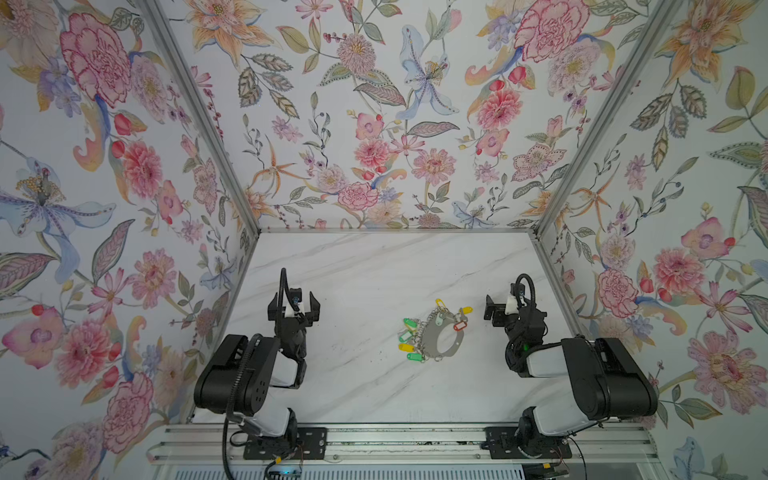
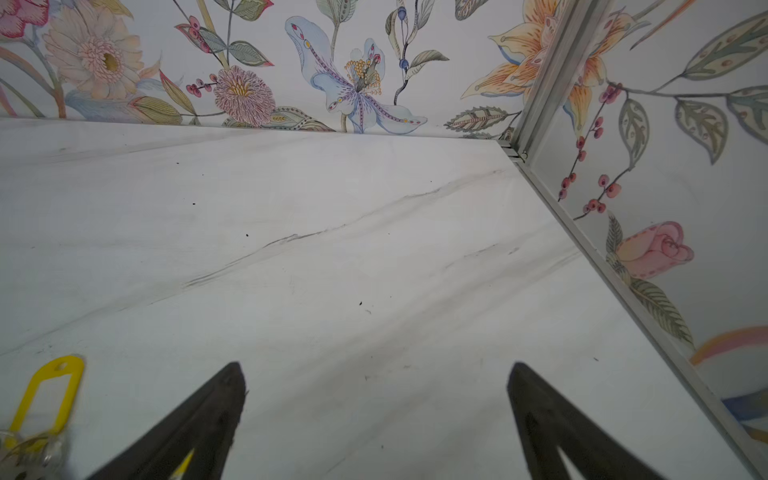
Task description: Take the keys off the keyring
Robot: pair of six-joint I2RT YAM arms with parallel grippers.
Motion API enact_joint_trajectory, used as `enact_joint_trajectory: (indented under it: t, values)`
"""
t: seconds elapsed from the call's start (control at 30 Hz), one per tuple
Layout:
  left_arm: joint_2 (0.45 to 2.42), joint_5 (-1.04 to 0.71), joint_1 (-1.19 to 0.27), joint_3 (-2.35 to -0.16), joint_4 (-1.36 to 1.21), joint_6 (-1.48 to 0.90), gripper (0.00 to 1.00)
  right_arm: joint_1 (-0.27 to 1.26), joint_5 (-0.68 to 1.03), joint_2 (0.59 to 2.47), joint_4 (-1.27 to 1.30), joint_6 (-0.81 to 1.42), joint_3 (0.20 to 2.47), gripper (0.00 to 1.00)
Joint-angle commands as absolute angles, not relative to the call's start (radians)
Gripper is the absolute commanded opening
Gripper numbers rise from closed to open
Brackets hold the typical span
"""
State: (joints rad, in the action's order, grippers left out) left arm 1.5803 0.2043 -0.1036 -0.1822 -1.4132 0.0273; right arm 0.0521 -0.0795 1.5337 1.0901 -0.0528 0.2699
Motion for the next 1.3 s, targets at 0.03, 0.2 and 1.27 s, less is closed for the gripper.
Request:
enact_joint_trajectory:
  t: [0.03,0.2,1.27]
  values:
    - [1.577,0.184,-0.097,-0.194,-1.431,0.027,0.99,0.058,-0.09,1.544,1.131,-0.062,0.277,0.99]
    - [1.577,0.185,-0.096,-0.194,-1.431,0.027,0.99,0.06,-0.093,1.543,1.132,-0.063,0.277,0.99]
    - [1.293,0.291,-0.11,-0.338,-0.911,-0.093,0.99,0.129,-0.093,1.219,0.608,-0.015,0.384,0.99]
